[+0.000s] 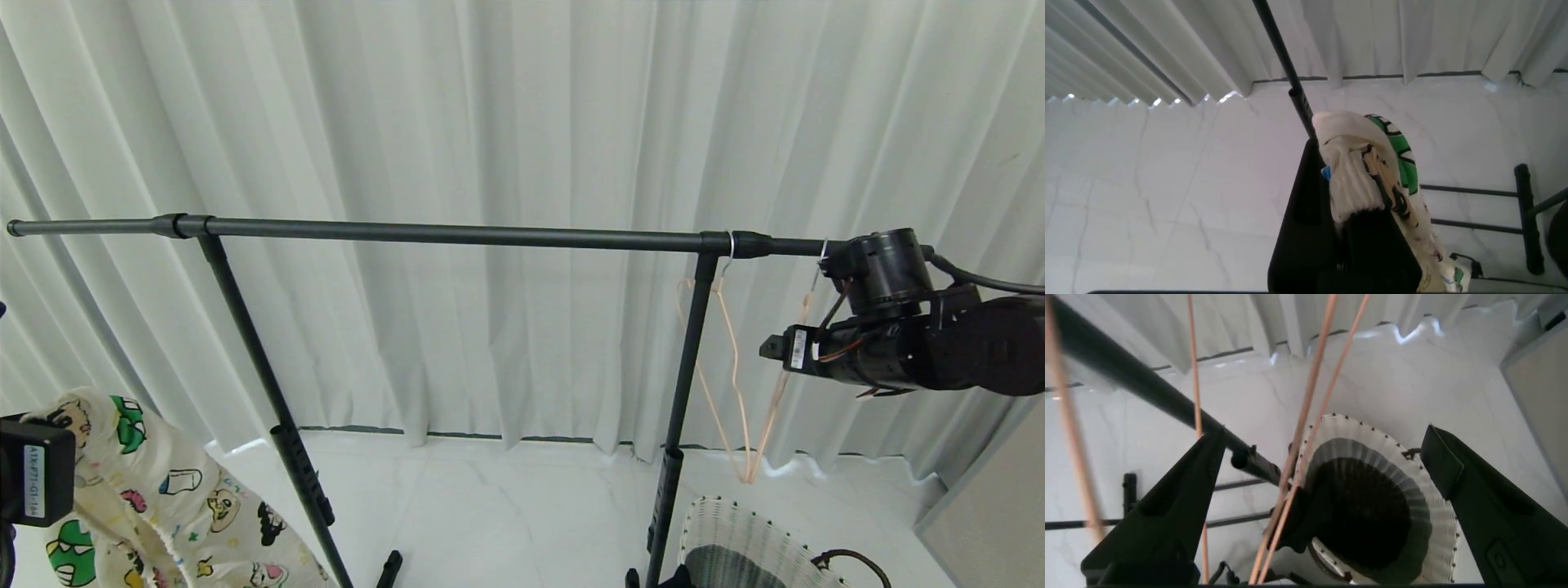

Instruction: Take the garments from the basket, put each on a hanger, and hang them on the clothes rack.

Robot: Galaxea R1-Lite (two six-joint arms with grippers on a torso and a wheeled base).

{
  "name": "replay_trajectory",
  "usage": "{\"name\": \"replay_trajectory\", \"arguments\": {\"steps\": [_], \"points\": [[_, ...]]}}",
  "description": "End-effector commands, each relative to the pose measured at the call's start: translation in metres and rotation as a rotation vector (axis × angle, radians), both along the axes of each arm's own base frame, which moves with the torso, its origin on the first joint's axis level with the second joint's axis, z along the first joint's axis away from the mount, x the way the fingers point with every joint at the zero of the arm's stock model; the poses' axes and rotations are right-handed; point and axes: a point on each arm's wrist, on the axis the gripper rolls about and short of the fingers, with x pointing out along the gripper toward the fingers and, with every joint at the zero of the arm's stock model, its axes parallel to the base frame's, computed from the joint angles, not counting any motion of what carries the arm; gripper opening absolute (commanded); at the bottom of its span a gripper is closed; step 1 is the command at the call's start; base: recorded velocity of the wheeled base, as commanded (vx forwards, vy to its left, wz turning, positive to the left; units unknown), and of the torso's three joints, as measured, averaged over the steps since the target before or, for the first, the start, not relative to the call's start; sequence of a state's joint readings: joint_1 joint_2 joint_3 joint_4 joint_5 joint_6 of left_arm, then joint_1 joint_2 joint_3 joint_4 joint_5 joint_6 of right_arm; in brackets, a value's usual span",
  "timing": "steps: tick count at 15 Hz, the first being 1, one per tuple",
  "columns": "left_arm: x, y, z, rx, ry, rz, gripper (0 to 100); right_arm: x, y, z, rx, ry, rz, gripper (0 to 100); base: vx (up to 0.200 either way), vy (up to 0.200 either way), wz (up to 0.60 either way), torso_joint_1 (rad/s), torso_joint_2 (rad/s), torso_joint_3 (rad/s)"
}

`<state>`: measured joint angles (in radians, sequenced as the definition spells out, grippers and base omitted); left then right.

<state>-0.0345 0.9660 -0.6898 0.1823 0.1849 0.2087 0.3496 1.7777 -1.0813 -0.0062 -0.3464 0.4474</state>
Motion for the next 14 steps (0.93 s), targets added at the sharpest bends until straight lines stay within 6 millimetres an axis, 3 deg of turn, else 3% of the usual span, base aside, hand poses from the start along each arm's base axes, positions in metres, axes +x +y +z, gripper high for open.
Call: {"name": "replay_trajectory", "arguments": {"steps": [1, 7, 14], "points": [[0.0, 0.0, -0.001, -0.001, 0.003, 0.002, 0, 0.01, 0.002, -0.018, -0.014, 0.042, -0.006, 100, 0.0, 0.0, 0.0, 0.0, 0.0, 0.0], [-0.001, 0.003, -0.001, -0.001, 0.001, 0.027, 0, 0.018, 0.012, -0.035, 0.036, 0.033, -0.12, 100, 0.0, 0.0, 0.0, 0.0, 0.0, 0.0], [-0.001, 0.004, 0.0, -0.001, 0.0, 0.034, 0, 0.016, 0.025, -0.036, 0.052, 0.022, -0.093, 100, 0.0, 0.0, 0.0, 0.0, 0.0, 0.0]]}}
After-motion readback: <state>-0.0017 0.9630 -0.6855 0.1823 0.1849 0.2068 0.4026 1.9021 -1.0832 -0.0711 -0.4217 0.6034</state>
